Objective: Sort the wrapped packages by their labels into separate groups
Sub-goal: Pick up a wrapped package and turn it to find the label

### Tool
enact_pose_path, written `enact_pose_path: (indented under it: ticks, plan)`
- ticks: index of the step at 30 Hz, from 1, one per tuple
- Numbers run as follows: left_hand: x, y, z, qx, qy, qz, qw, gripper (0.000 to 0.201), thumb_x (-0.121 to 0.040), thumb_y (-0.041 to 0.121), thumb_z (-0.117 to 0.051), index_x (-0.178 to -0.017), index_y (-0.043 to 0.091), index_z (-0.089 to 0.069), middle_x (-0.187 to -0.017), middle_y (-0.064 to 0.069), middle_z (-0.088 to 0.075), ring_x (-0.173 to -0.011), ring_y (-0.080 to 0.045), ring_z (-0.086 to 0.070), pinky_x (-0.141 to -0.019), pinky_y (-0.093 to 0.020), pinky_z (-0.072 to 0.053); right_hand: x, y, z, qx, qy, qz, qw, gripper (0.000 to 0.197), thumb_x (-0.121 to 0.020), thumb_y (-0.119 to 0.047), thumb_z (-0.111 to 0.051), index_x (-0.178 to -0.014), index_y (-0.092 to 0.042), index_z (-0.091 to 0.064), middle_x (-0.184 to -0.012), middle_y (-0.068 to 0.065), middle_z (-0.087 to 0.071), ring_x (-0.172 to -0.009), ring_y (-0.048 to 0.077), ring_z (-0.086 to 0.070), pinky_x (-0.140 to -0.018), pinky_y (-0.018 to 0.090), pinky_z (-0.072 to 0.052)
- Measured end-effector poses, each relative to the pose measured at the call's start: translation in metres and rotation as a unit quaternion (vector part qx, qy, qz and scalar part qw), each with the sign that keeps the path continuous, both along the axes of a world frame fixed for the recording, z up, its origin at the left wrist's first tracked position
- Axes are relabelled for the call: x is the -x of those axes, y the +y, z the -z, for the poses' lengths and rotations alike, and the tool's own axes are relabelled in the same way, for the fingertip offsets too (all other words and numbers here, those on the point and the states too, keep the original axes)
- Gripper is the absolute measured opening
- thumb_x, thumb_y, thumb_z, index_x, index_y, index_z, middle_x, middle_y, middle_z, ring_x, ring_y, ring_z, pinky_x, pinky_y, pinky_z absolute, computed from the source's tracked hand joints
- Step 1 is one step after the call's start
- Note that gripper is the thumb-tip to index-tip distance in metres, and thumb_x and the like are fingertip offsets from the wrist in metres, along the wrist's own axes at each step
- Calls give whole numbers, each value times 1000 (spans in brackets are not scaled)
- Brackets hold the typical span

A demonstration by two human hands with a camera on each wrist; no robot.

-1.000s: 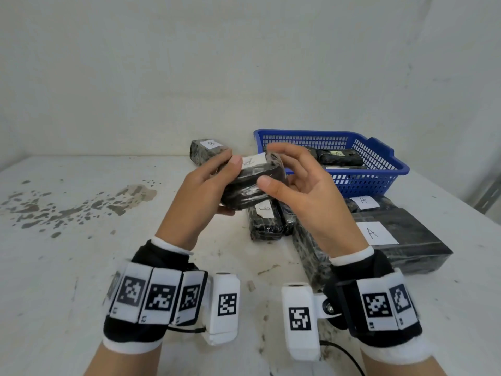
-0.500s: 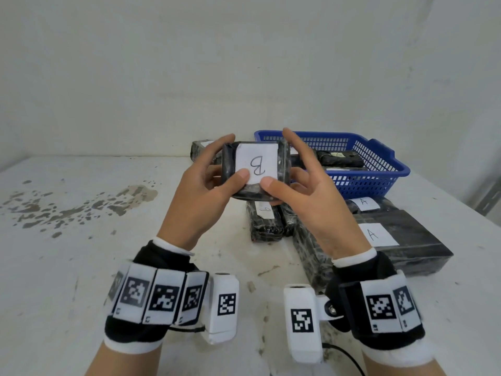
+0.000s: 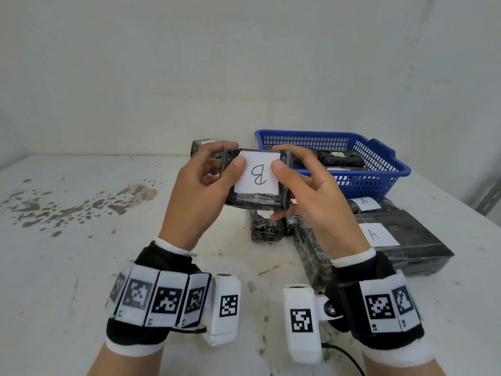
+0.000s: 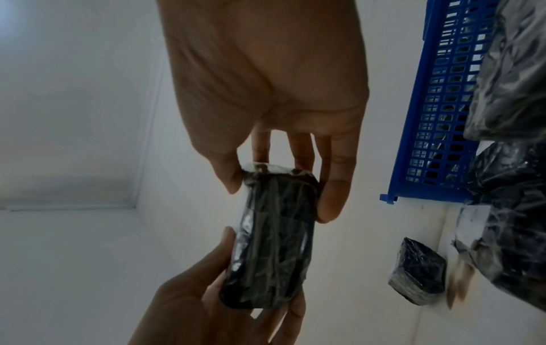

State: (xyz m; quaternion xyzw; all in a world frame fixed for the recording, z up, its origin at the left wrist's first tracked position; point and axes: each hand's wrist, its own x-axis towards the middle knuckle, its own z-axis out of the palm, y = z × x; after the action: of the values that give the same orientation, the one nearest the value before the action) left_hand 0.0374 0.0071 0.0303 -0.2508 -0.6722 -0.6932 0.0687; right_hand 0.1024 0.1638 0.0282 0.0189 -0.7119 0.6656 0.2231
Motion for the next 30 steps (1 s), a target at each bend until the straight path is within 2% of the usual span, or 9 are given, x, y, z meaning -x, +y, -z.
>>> enact_pose_path:
  ticks: [6, 8, 11, 14, 17, 20, 24, 27, 30]
  plan:
    - [-2, 3, 1, -7, -6, -15, 1000, 19, -87, 24, -69, -104, 18, -66, -100, 1, -67, -66, 3, -65, -57, -13, -49, -1, -6, 1, -6, -8, -4, 1000, 13, -96, -26, -64, -108, -32, -63, -95, 23, -71, -75, 24, -72, -50, 36, -57]
    - [-3, 4, 1, 5, -1, -18, 1000, 22, -87, 25, -69, -107, 18, -66, -101, 4, -68, -64, 4, -64, -56, -10, -48, 1, -7, 3, -2, -2, 4, 1000, 15, -94, -26, -68, -107, -31, -63, -98, 23, -71, -77, 27, -72, -53, 41, -59]
    - [-6, 4, -1, 43, -21, -26, 999, 39, -83, 51, -60, -111, 24, -64, -100, 13, -68, -75, 5, -65, -63, -12, -49, 4, -5, 6, 2, 48, 18, 999, 21, -91, -26, -72, -110, -33, -65, -104, 25, -69, -92, 43, -69, -78, 64, -57]
    - [-7, 3, -3, 83, -67, 6, 994, 49, -83, 66, -44, -102, 29, -69, -85, 14, -72, -75, -3, -68, -65, -27, -55, 5, -2, 7, -16, 62, 35, 997, 47, -90, -32, -73, -132, -41, -53, -107, 8, -74, -103, 28, -70, -99, 53, -53]
    - [-6, 1, -5, 27, -89, 44, 995, 27, -95, 40, -53, -98, 20, -70, -83, 8, -72, -77, -18, -70, -61, -32, -57, 6, 0, 7, -29, 30, 41, 998, 56, -87, -43, -70, -139, -39, -51, -115, -7, -73, -110, 8, -68, -92, 42, -59]
    - [-3, 0, -3, -11, -68, 58, 996, 18, -91, 23, -62, -106, 14, -66, -92, 1, -72, -89, -19, -69, -70, -29, -59, 6, 0, 5, 0, -8, 29, 1000, 54, -84, -49, -68, -135, -38, -56, -109, -5, -76, -100, 20, -73, -70, 40, -62]
    - [-2, 0, -2, -27, -61, 80, 995, 22, -92, 23, -60, -110, 12, -64, -98, -4, -72, -92, -19, -69, -75, -27, -57, 3, 3, 0, 45, -3, 20, 999, 27, -96, -27, -64, -121, -32, -59, -88, -15, -77, -90, 27, -75, -82, 45, -62]
    - [-2, 0, -3, -33, -63, 81, 994, 25, -96, 20, -54, -117, 8, -62, -102, -7, -72, -93, -20, -69, -75, -26, -58, 2, 3, 0, 50, -3, 6, 999, 27, -96, -23, -64, -123, -24, -60, -88, -14, -77, -99, 26, -73, -86, 45, -61]
    - [-1, 0, -1, -23, -52, 71, 996, 33, -88, 34, -64, -116, 15, -65, -106, -9, -72, -98, -21, -68, -78, -30, -58, 2, 3, 2, 36, -3, 0, 999, 31, -93, -23, -69, -123, -21, -61, -97, -2, -77, -100, 28, -72, -89, 48, -60]
